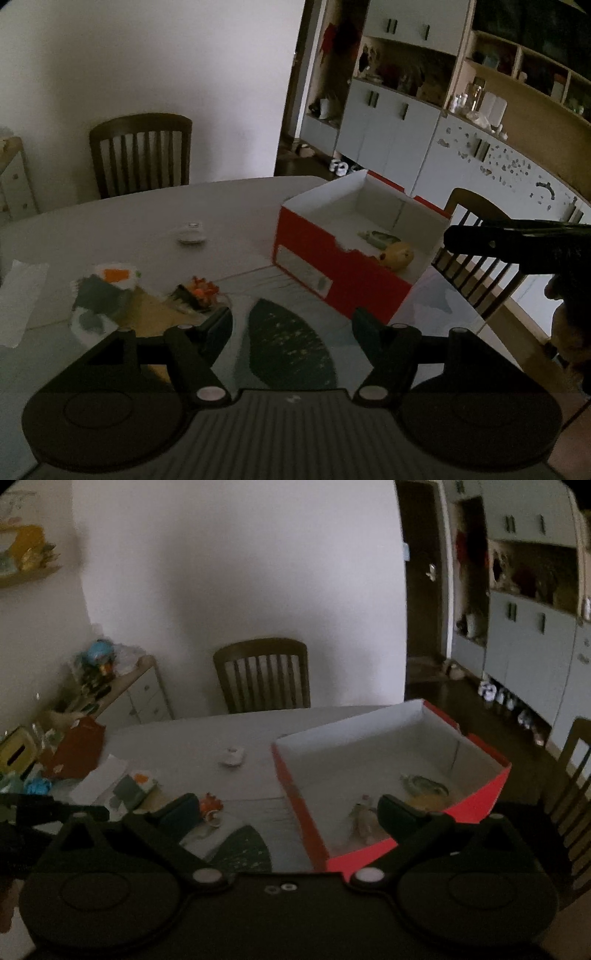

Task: Organize objects
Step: 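Withdraw both grippers from the red box back over the table, then move the left gripper toward the white plastic bag while the right gripper approaches the brown bread block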

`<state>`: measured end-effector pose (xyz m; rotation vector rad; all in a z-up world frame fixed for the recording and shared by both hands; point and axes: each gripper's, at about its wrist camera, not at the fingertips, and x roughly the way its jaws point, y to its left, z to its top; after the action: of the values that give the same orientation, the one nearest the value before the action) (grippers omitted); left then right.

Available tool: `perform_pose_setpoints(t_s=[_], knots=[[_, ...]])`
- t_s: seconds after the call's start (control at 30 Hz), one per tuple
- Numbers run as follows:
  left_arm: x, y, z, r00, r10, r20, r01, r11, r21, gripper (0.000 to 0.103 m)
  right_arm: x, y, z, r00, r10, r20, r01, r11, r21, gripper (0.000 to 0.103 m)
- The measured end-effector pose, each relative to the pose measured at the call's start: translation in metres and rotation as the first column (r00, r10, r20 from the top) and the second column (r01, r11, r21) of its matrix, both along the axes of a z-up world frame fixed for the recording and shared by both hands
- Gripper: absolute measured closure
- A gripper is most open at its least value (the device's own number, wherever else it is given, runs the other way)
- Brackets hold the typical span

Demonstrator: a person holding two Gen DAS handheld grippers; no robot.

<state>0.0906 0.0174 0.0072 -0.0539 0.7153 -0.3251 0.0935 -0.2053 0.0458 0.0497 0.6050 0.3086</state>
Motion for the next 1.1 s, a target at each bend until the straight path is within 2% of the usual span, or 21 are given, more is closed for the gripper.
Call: perform_pose_setpoints(t_s=[0.1, 0.2, 0.27, 0.5, 0.67, 0.8, 1.1], knots=[[-0.006, 0.017, -0.002, 1.0, 0.011, 0.003, -0.011, 1.0, -0.009, 0.032, -0.005, 0.014, 0.001, 1.0, 0.02, 0.007, -0.02, 1.0, 0.008, 0.0], [-0.009, 0.034, -0.004, 1.0, 0.026, 0.004, -0.026, 0.999, -0.025, 0.025, -0.007, 0.026, 0.0, 0.998, 0.066, -0.011, -0.066, 0.997, 0.027, 0.001], [-0.01, 0.046, -0.005, 0.999, 0.039, 0.008, -0.039, 0.999, -0.032, 0.025, -0.007, 0.035, -0.001, 0.997, 0.075, -0.026, -0.075, 0.997, 0.015, 0.001], [-0.003, 0.087, -0.012, 0.995, 0.098, -0.004, -0.098, 0.995, -0.029, 0.02, -0.011, 0.073, -0.006, 0.986, 0.164, -0.032, -0.163, 0.986, 0.027, 0.0], [0.01, 0.111, -0.022, 0.993, 0.115, -0.031, -0.116, 0.993, -0.022, 0.018, -0.005, 0.106, -0.012, 0.974, 0.223, -0.044, -0.224, 0.974, -0.015, 0.001], [0.024, 0.13, -0.032, 0.989, 0.139, -0.05, -0.14, 0.99, -0.021, 0.001, 0.005, 0.129, -0.021, 0.963, 0.26, -0.071, -0.263, 0.964, -0.037, 0.001], [0.066, 0.163, -0.056, 0.977, 0.193, -0.09, -0.193, 0.981, 0.005, 0.001, 0.023, 0.178, -0.048, 0.93, 0.344, -0.127, -0.361, 0.921, -0.145, 0.001]])
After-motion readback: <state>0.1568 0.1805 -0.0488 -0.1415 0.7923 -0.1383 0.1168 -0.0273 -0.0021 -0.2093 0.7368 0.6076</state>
